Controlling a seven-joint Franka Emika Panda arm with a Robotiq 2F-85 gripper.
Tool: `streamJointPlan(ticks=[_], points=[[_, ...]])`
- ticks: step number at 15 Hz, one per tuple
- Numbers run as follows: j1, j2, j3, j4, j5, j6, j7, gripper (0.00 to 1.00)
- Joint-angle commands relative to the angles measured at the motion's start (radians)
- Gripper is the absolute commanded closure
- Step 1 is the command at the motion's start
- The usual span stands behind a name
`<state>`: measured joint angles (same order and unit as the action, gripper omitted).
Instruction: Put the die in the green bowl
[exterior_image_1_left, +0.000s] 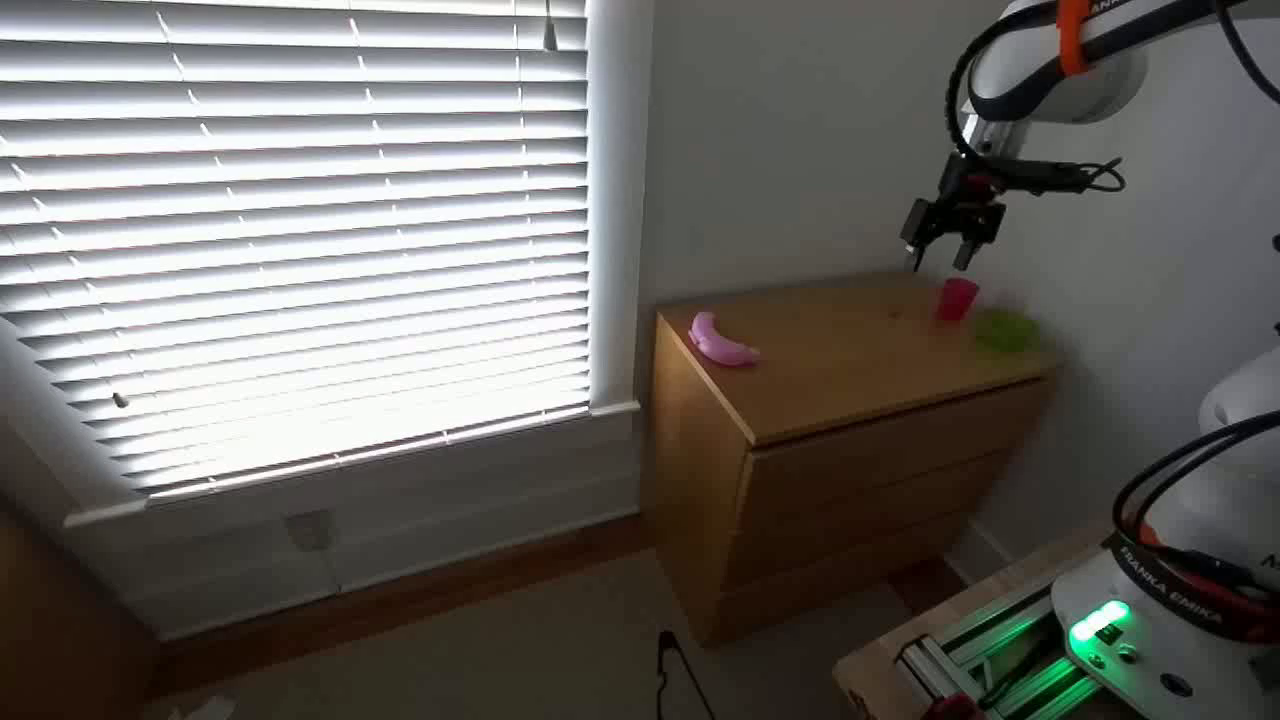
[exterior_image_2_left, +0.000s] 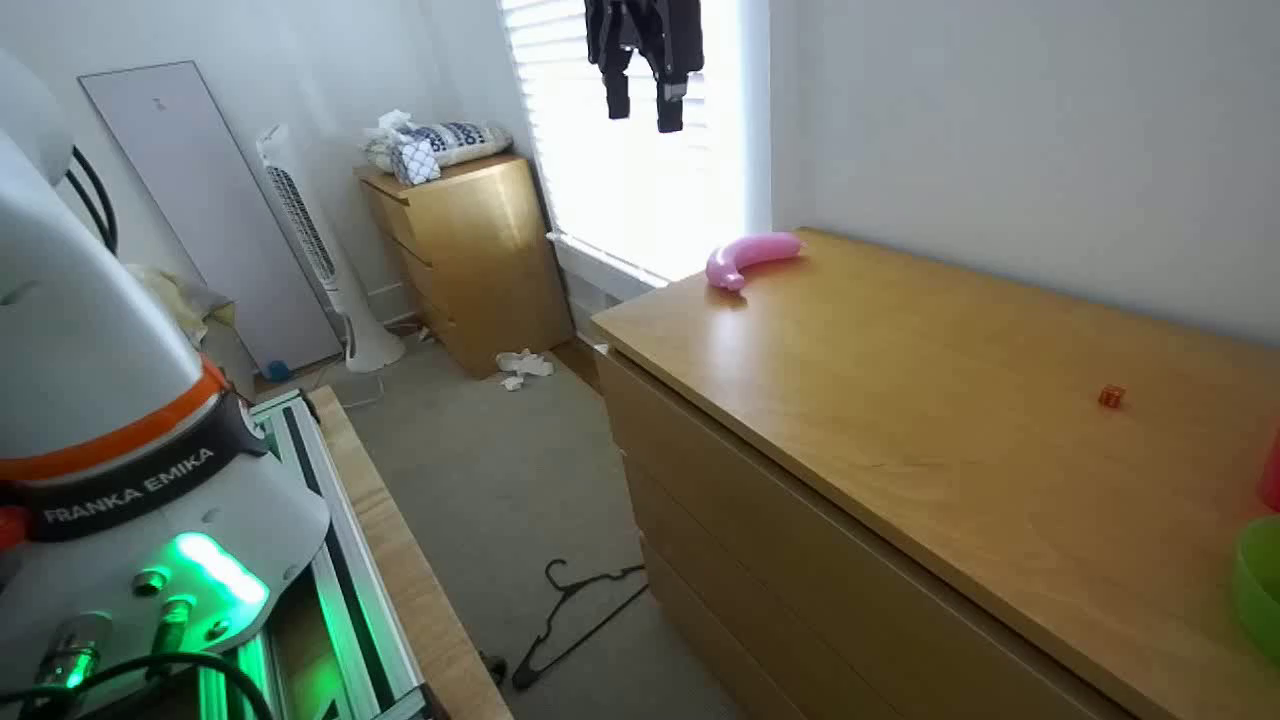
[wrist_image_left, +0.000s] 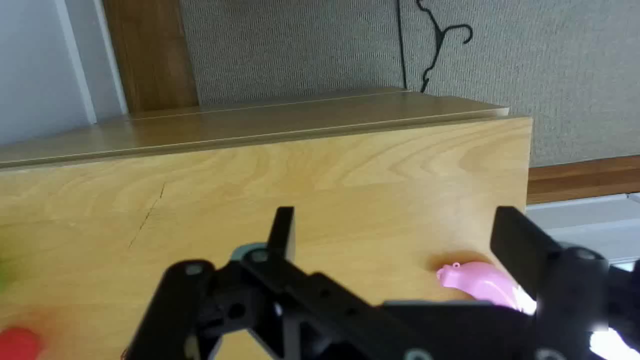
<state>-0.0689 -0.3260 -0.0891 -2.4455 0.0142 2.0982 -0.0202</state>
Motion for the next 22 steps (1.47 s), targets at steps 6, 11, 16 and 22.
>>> streamJointPlan(ticks=[6,11,16,22], points=[[-0.003,0.002,0.003,0.001,0.001,-0.002,-0.001,0.00],[-0.011,0.016,-0.001,0.012,-0.005,0.014,0.006,0.00],[-0.081,0.139,-0.078,0.145,-0.035,0.076,-0.048,0.00],[-0.152,0.379,-0.175,0.311,0.015,0.201,-0.147,0.00]])
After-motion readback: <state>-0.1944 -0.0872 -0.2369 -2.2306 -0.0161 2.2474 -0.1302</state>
